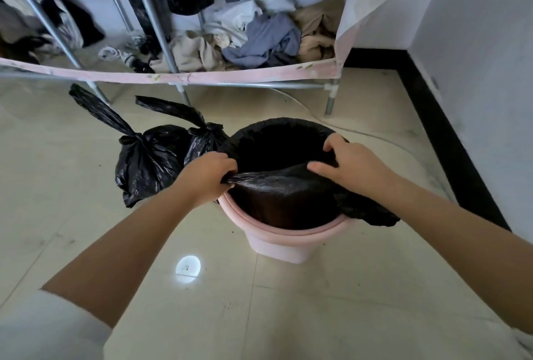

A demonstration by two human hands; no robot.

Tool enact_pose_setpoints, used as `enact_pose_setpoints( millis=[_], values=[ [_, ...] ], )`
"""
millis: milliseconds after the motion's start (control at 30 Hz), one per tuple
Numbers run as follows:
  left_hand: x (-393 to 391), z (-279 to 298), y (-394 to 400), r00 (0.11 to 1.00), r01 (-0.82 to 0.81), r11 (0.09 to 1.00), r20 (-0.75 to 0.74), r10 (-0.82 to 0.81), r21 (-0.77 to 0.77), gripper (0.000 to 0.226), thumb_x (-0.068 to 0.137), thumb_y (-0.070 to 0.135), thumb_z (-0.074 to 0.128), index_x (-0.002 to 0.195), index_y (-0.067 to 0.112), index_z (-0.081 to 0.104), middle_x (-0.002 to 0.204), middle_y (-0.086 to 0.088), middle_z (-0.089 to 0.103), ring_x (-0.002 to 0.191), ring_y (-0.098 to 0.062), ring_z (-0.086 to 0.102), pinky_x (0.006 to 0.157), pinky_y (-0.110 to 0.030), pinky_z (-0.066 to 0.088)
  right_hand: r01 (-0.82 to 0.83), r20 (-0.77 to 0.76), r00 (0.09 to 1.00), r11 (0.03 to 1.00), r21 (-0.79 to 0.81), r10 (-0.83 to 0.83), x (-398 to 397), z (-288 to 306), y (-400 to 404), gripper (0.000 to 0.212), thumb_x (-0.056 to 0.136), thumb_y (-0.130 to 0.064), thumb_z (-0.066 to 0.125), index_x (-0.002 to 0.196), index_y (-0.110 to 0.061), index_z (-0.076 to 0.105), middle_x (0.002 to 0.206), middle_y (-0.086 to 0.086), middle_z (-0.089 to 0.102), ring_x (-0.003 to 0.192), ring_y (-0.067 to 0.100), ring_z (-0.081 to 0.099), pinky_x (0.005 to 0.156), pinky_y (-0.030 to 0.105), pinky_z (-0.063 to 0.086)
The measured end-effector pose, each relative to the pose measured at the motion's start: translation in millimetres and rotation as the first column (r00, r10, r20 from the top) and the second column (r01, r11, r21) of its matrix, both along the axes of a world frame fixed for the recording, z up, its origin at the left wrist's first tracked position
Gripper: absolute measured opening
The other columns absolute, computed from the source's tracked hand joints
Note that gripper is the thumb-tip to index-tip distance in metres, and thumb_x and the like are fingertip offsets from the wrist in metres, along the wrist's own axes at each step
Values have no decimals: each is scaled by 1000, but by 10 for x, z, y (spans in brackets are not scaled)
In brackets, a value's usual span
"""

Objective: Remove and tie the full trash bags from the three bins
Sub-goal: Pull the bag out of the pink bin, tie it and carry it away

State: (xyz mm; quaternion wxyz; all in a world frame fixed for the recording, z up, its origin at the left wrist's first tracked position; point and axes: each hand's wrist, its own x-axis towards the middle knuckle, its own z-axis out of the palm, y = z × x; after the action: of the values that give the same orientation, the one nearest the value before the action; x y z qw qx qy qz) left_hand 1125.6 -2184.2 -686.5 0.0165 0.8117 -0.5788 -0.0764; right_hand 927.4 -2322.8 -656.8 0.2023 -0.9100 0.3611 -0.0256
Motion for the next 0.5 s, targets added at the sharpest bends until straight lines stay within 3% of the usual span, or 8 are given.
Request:
enact_pose_setpoints(
  millis=[67,133,267,300,367,433,500],
  values=[
    [140,-30,72,999,-49,998,22,49,-29,27,85,22,63,109,9,62,110,-8,58,109,-24,51,86,-28,40,-196,-211,965,967,-166,159,-133,36,46,77,73,-61,59,133,-18,34,103,3,57,91,22,56,74,29,41],
    [208,-49,128,993,-118,993,1,118,-17,36,84,29,65,115,11,59,113,-8,58,109,-23,52,87,-28,40,-378,-377,890,876,-299,255,-280,9,62,98,64,-70,59,142,-22,23,124,0,48,109,19,50,87,27,40],
    [259,-88,126,945,-255,964,-194,265,73,46,86,28,63,123,3,51,117,-15,61,92,-25,59,81,-29,45,-387,-501,840,878,-283,209,-564,-130,60,117,58,-72,62,147,-16,11,138,1,33,124,19,38,100,29,35],
    [261,-96,116,914,-260,960,-292,281,108,45,87,22,62,125,1,48,120,-17,59,82,-23,59,74,-27,48,-384,-515,836,872,-304,189,-603,-179,94,121,54,-70,67,146,-12,14,137,4,37,120,21,44,96,33,41],
    [267,-83,99,808,-296,939,-477,344,175,47,87,7,61,130,1,41,129,-18,51,69,-19,58,56,-18,51,-369,-505,852,845,-386,141,-663,-323,114,119,36,-55,83,132,-3,34,111,14,61,88,27,64,65,35,53],
    [270,-91,97,734,-330,920,-556,391,213,59,84,-7,58,137,2,32,137,-20,43,76,-23,57,44,-16,52,-274,-391,917,831,-485,74,-710,-508,32,94,23,-26,90,105,2,54,78,15,67,55,28,63,41,29,47],
    [266,-154,101,683,-386,899,-590,431,209,66,83,-12,57,140,2,27,141,-21,41,83,-26,55,40,-12,50,-261,-373,926,820,-510,63,-692,-414,-55,59,20,-10,87,74,-1,64,61,13,61,46,29,57,36,27,43]
  ],
)
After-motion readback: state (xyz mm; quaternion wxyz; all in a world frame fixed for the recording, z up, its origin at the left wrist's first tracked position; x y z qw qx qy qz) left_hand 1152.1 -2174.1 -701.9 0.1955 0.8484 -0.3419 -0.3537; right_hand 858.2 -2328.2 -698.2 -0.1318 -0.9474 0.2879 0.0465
